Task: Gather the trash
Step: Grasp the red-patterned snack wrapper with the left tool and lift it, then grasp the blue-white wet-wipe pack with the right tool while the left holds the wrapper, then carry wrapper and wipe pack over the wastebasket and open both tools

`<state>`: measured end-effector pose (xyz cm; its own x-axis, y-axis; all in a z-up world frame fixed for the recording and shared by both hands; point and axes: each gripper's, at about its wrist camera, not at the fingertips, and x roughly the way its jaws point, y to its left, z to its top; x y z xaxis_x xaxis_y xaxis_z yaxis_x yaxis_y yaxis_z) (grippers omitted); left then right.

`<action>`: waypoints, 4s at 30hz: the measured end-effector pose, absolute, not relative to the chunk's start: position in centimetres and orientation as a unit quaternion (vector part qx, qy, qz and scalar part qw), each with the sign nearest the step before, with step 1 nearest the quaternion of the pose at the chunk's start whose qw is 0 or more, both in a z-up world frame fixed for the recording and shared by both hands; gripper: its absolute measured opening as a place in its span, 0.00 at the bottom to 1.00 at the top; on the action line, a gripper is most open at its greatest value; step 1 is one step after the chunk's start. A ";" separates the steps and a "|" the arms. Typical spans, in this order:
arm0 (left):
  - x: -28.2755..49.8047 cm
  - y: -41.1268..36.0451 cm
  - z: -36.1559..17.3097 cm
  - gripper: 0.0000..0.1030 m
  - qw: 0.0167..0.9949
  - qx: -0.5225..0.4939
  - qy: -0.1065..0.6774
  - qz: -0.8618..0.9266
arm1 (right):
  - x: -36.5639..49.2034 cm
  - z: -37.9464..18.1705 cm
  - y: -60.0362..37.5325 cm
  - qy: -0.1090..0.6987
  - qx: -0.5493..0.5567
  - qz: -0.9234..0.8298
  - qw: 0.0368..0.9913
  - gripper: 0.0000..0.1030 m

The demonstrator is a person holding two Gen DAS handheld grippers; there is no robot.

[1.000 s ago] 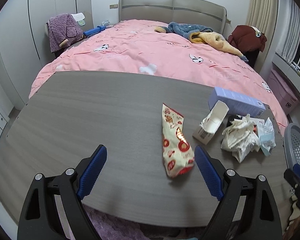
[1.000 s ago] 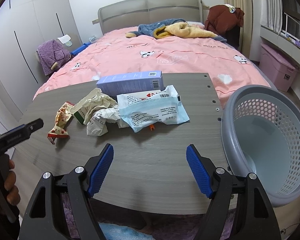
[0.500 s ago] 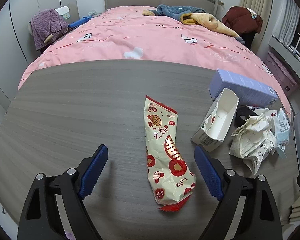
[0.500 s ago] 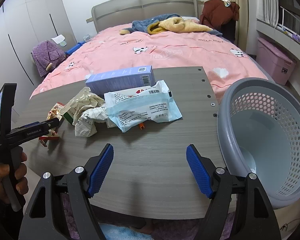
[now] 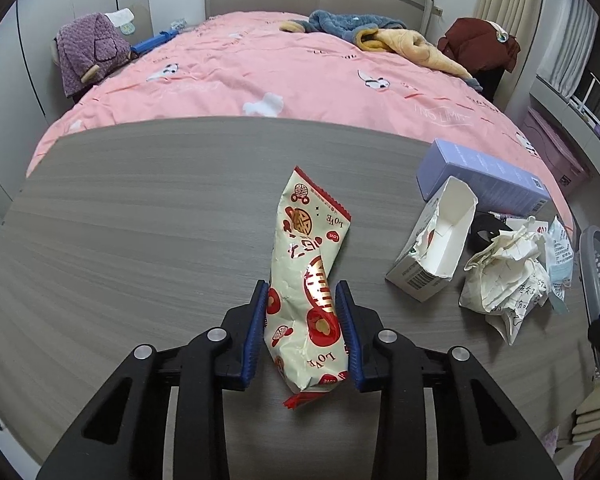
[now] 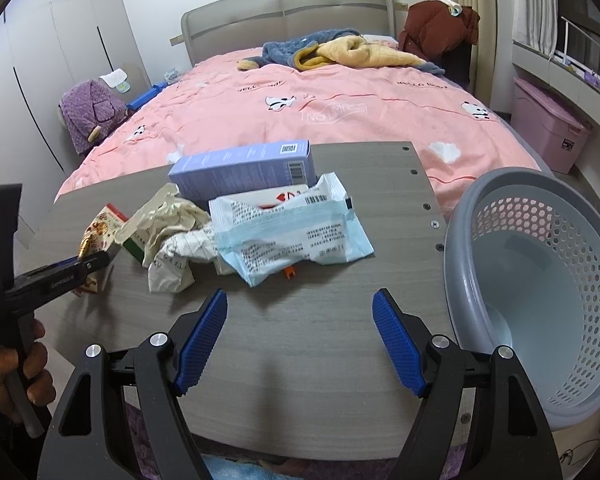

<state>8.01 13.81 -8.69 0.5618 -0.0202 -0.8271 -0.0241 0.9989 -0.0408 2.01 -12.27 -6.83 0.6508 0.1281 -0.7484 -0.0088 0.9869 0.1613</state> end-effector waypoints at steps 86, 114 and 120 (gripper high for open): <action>3.1 -1.4 -1.4 0.32 0.909 0.043 0.382 -0.163 | 1.7 -3.6 -20.9 0.390 0.129 -0.074 0.909 0.44; 4.1 -23.1 -3.6 0.37 0.845 0.122 0.401 -0.333 | -3.5 -7.0 -37.0 0.398 0.153 -0.176 0.887 0.47; 4.0 -23.0 -3.2 0.62 0.851 0.121 0.392 -0.327 | -4.1 -6.5 -37.4 0.382 0.151 -0.182 0.893 0.61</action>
